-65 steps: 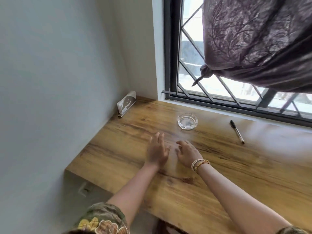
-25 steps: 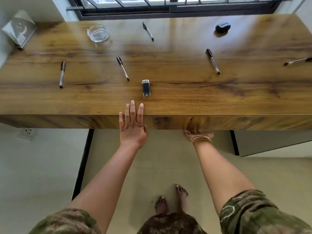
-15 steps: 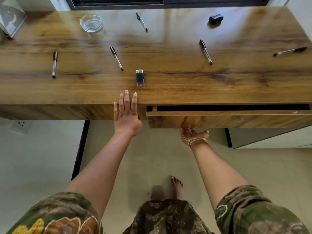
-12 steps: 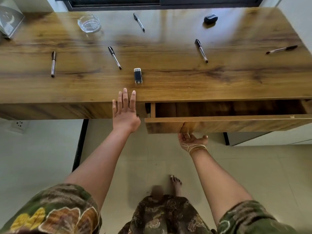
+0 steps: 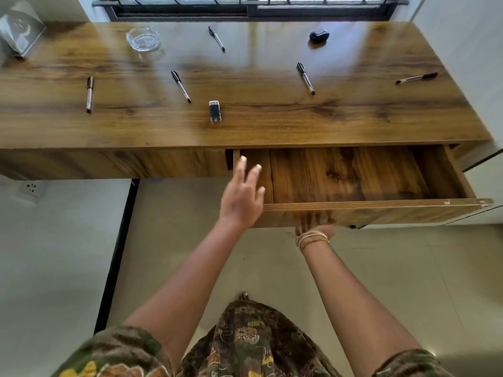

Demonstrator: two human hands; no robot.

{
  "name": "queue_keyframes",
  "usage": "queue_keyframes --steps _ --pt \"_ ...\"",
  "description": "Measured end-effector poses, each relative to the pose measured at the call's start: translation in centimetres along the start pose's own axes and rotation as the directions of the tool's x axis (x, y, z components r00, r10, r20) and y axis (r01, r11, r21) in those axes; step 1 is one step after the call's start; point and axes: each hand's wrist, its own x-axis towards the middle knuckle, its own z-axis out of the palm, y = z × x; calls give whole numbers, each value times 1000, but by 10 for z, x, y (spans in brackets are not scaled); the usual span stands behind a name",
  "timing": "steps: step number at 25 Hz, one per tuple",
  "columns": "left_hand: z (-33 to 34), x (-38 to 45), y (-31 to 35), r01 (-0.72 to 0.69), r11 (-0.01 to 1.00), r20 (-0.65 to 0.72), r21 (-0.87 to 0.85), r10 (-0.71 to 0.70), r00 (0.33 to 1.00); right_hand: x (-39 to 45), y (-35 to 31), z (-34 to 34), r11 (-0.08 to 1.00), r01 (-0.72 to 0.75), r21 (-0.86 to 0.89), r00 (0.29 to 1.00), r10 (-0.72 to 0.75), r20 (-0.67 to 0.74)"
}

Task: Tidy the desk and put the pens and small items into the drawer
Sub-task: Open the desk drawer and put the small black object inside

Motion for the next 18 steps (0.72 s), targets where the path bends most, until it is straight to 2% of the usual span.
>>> queue_keyframes --steps 1,2,3,4,5,6,7,8,9,11,13,18 --pt "12 -16 8 -73 997 37 27 72 997 -12 -8 1 982 176 -65 982 -180 -51" --pt "23 -29 13 -106 992 74 74 101 992 -25 -15 0 915 371 -163 922 -383 -54" --pt "32 -40 19 -100 986 81 131 89 993 -39 -24 -3 771 575 -272 808 -588 41" --pt "37 -44 22 -69 983 48 173 61 997 -51 -30 -5 517 774 -366 615 -752 238" --pt "39 -45 25 -30 981 6 191 29 1000 -58 -32 -9 191 902 -386 374 -792 483" --pt "42 -47 28 1 980 -29 201 5 1000 -56 -32 -15 -124 934 -335 160 -693 703" --pt "42 -48 30 12 978 -46 209 -2 999 -50 -31 -19 -378 890 -256 28 -514 857" --pt "42 -51 30 9 977 -42 213 0 999 -40 -28 -24 -563 810 -167 -27 -320 947" --pt "42 -55 29 2 977 -25 212 3 1000 -32 -26 -30 -694 715 -88 -31 -157 987" --pt "40 -67 30 -5 980 0 199 5 1000 -18 -24 -48 -835 550 26 9 37 999" --pt "42 -90 32 4 980 -13 200 -1 1000 -12 -24 -73 -875 474 99 9 117 993" --pt "54 -152 36 1 973 -82 232 19 996 -20 -22 -132 -875 464 136 -49 128 991"
